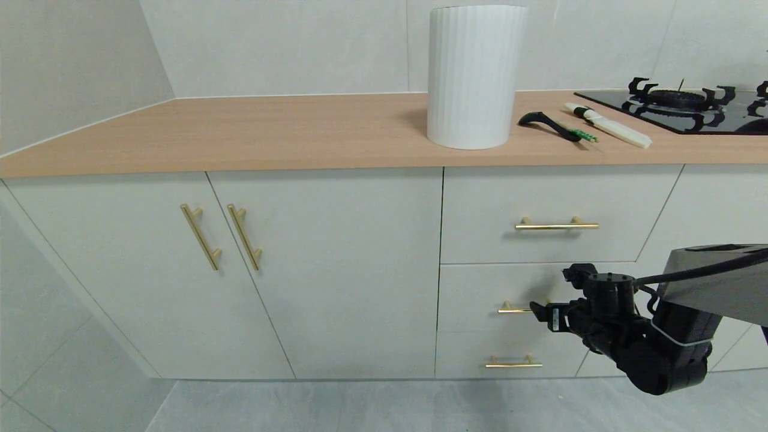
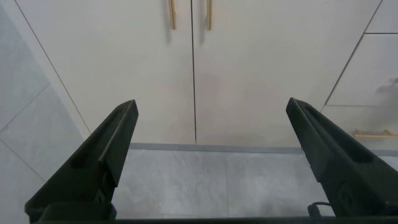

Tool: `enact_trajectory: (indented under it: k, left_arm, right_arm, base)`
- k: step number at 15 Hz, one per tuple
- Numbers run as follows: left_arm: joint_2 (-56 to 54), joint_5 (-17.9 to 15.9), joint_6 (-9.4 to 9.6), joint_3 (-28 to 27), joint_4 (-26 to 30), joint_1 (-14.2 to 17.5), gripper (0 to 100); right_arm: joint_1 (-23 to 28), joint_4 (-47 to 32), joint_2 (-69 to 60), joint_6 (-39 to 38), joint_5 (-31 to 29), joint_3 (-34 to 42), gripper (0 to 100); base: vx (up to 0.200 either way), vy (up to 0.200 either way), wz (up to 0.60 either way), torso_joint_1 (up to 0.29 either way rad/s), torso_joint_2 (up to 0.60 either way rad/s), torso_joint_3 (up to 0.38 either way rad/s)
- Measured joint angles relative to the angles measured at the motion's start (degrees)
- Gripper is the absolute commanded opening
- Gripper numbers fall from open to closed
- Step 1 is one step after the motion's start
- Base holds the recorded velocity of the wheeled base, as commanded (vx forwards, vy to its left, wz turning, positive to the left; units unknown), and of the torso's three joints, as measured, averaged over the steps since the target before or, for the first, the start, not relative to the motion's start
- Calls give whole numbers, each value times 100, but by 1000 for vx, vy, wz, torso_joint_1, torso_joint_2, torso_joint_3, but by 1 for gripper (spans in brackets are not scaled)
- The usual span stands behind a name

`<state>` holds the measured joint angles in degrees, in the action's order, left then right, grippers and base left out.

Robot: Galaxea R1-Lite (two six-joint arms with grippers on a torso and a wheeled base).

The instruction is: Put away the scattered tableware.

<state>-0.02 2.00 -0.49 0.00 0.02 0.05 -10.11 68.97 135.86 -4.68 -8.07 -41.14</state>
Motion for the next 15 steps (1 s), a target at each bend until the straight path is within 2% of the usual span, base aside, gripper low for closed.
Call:
enact_trajectory:
  k: [8, 15]
  left_arm:
    - [0, 0, 0, 0, -2, 2, 100]
    - [0, 0, 0, 0, 0, 0, 100]
  right_arm:
    - [-9, -9, 347, -126, -158, -295, 100]
    - [-67, -38, 424, -100, -167, -260, 100]
  base:
    - [0, 0, 0, 0, 0, 0]
    - [0, 0, 0, 0, 0, 0]
